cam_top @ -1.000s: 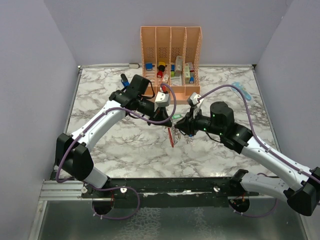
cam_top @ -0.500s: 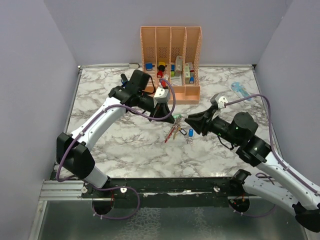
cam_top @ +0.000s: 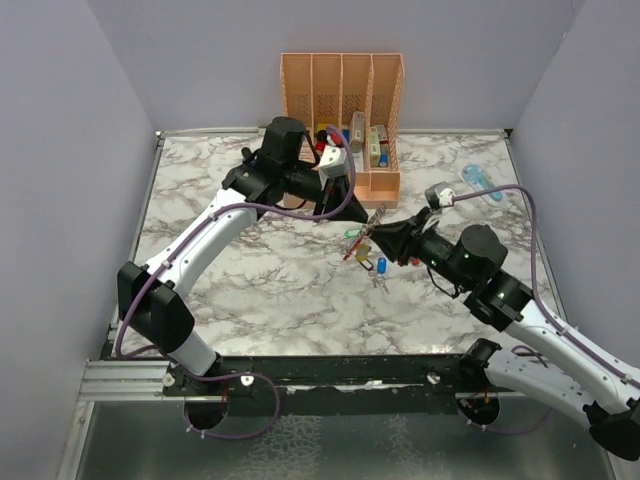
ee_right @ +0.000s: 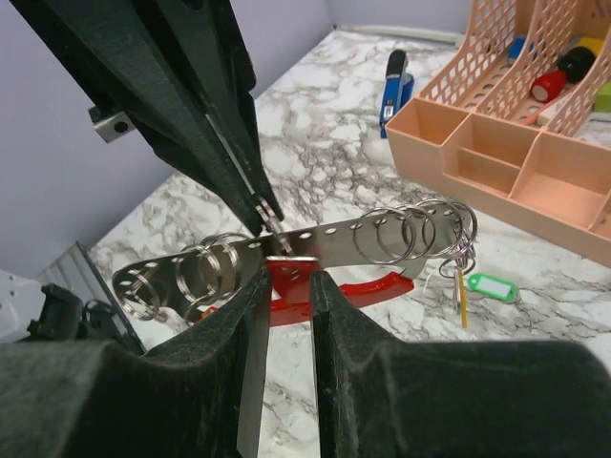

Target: Put the keys on the keyring

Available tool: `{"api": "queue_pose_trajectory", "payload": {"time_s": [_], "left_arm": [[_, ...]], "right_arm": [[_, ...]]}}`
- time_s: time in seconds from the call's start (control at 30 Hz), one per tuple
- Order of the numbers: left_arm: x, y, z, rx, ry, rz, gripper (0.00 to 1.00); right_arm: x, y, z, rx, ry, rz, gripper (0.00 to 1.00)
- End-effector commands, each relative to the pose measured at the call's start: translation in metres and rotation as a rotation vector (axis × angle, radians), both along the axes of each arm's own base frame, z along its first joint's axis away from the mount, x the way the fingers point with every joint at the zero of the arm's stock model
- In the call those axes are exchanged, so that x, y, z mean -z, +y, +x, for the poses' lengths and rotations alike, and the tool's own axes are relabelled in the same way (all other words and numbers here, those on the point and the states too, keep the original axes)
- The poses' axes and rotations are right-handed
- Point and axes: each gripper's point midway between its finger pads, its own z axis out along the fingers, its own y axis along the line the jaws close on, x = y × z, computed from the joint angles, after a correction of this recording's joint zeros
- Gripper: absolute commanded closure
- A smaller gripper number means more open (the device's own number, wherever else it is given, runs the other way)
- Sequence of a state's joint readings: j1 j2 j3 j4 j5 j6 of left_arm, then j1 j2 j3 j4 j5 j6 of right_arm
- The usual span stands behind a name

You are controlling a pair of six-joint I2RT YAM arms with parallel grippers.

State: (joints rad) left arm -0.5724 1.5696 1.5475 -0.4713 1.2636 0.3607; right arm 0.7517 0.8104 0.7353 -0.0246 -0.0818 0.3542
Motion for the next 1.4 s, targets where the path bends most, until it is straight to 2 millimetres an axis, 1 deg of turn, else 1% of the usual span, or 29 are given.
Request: {"api": "queue_pose_trajectory", "payload": {"time_s": [0.0, 0.07, 0.2, 0.3, 0.4, 0.47, 0.53, 0.57, 0.6, 0.7, 0.8, 0.87, 0.97, 1.1, 1.17, 1.3, 1.37], "left_arm": [[-0.033, -0.017, 0.022, -0.112, 0.021, -0.072, 1.0], [-0.037, -0.02, 0.028, -0.135, 0.04, -0.09, 1.0], [-0.045, -0.024, 0.031, -0.156, 0.095, -0.134, 1.0], [-0.056, -0.025, 0.026, -0.138, 0.149, -0.171, 1.0], [-0.069, -0.023, 0.019, -0.101, 0.205, -0.229, 1.0], [-0.082, -0.015, 0.007, -0.044, 0.243, -0.325, 1.0], [-0.099, 0.003, -0.007, 0.002, 0.224, -0.468, 1.0], [-0.105, 0.009, -0.01, 0.014, 0.218, -0.509, 1.0], [-0.108, 0.011, -0.011, 0.017, 0.215, -0.518, 1.0], [-0.107, 0.011, -0.011, 0.018, 0.211, -0.507, 1.0], [-0.106, 0.015, -0.014, 0.015, 0.221, -0.54, 1.0], [-0.105, 0.017, -0.015, 0.011, 0.227, -0.564, 1.0], [-0.1, 0.02, -0.018, 0.008, 0.233, -0.603, 1.0], [-0.081, 0.024, -0.028, 0.014, 0.192, -0.602, 1.0], [-0.07, 0.025, -0.032, 0.013, 0.177, -0.578, 1.0], [-0.053, 0.027, -0.034, -0.004, 0.173, -0.557, 1.0], [-0.051, 0.027, -0.033, -0.007, 0.162, -0.559, 1.0]], "right_arm": [[-0.049, -0.021, 0.001, 0.105, -0.056, 0.159, 0.76], [-0.053, -0.027, -0.001, 0.127, -0.048, 0.158, 0.76], [-0.05, -0.041, 0.0, 0.189, -0.021, 0.135, 0.76], [-0.054, -0.057, 0.004, 0.274, -0.02, 0.157, 0.76], [-0.065, -0.074, 0.006, 0.359, -0.032, 0.207, 0.76], [-0.07, -0.08, 0.008, 0.384, -0.045, 0.226, 0.76], [-0.074, -0.08, 0.008, 0.386, -0.054, 0.227, 0.74], [-0.074, -0.08, 0.009, 0.388, -0.055, 0.223, 0.73], [-0.076, -0.079, 0.009, 0.386, -0.057, 0.225, 0.73], [-0.084, -0.079, 0.007, 0.375, -0.074, 0.245, 0.73], [-0.092, -0.076, 0.007, 0.358, -0.093, 0.255, 0.73], [-0.097, -0.068, 0.006, 0.321, -0.1, 0.254, 0.73], [-0.102, -0.048, 0.007, 0.241, -0.094, 0.215, 0.73], [-0.1, -0.029, 0.006, 0.154, -0.091, 0.147, 0.73], [-0.098, -0.02, 0.001, 0.094, -0.098, 0.124, 0.73], [-0.091, -0.011, -0.011, 0.001, -0.114, 0.1, 0.74], [-0.085, -0.009, -0.015, -0.025, -0.11, 0.089, 0.75]]}}
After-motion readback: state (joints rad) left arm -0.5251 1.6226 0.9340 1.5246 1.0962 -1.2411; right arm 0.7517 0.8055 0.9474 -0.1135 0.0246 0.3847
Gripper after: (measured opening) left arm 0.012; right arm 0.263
